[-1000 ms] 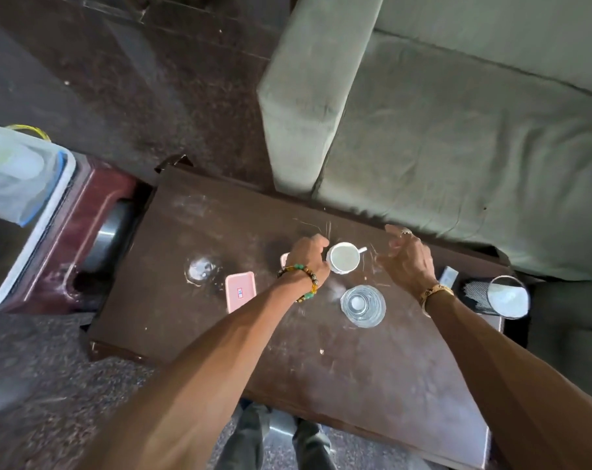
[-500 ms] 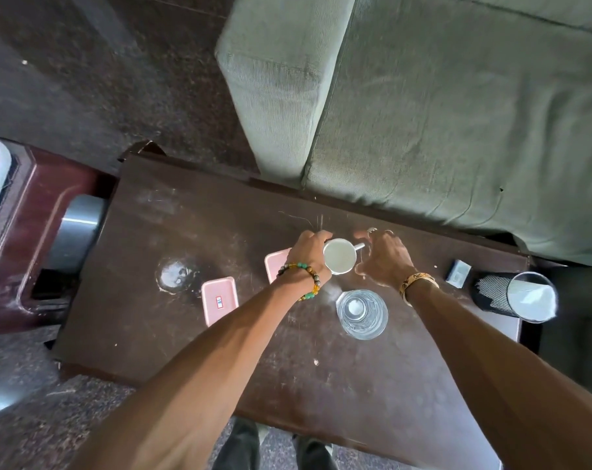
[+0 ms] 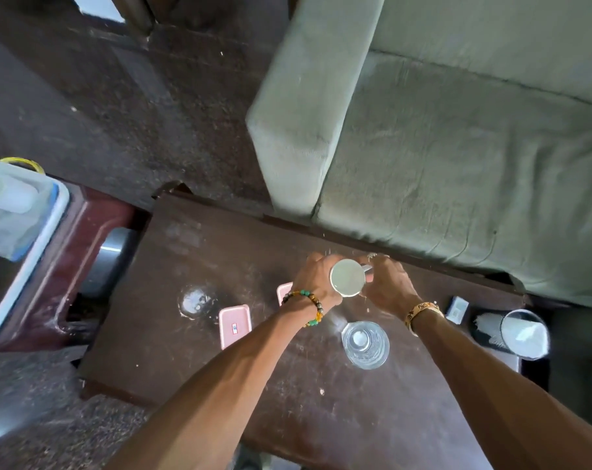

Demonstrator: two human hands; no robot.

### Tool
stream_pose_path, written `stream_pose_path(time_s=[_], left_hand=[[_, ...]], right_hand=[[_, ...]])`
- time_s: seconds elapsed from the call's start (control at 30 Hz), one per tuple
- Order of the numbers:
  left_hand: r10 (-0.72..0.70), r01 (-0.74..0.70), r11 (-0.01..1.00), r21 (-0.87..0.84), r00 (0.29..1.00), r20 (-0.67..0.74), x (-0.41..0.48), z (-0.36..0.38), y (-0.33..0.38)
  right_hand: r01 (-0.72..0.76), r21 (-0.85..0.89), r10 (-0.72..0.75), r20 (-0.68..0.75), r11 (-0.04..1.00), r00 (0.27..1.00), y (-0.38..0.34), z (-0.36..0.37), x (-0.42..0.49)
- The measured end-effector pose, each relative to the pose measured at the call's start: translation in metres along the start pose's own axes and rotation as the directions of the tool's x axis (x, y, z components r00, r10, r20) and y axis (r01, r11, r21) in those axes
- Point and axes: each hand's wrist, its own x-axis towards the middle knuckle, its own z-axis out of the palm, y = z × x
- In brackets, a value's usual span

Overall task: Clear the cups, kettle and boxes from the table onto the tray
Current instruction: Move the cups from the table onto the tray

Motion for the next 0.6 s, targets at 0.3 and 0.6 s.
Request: stream_pose_path(time_s=[0.3, 0.6], left_hand=[[-0.057, 0.032, 0.987, -0.156, 0.986, -0.157, -0.096, -0.134, 0.044], [-0.214, 0.107, 0.963, -0.247, 0.863, -0.457, -0.234, -0.278, 0.013]], right_hand=[[0.271, 0.043, -0.269, -0.035, 0.962, 0.962, -0.12, -0.087, -0.089], [0.469, 0.088, -0.471, -0.004, 0.879, 0.882, -0.287, -0.091, -0.173]])
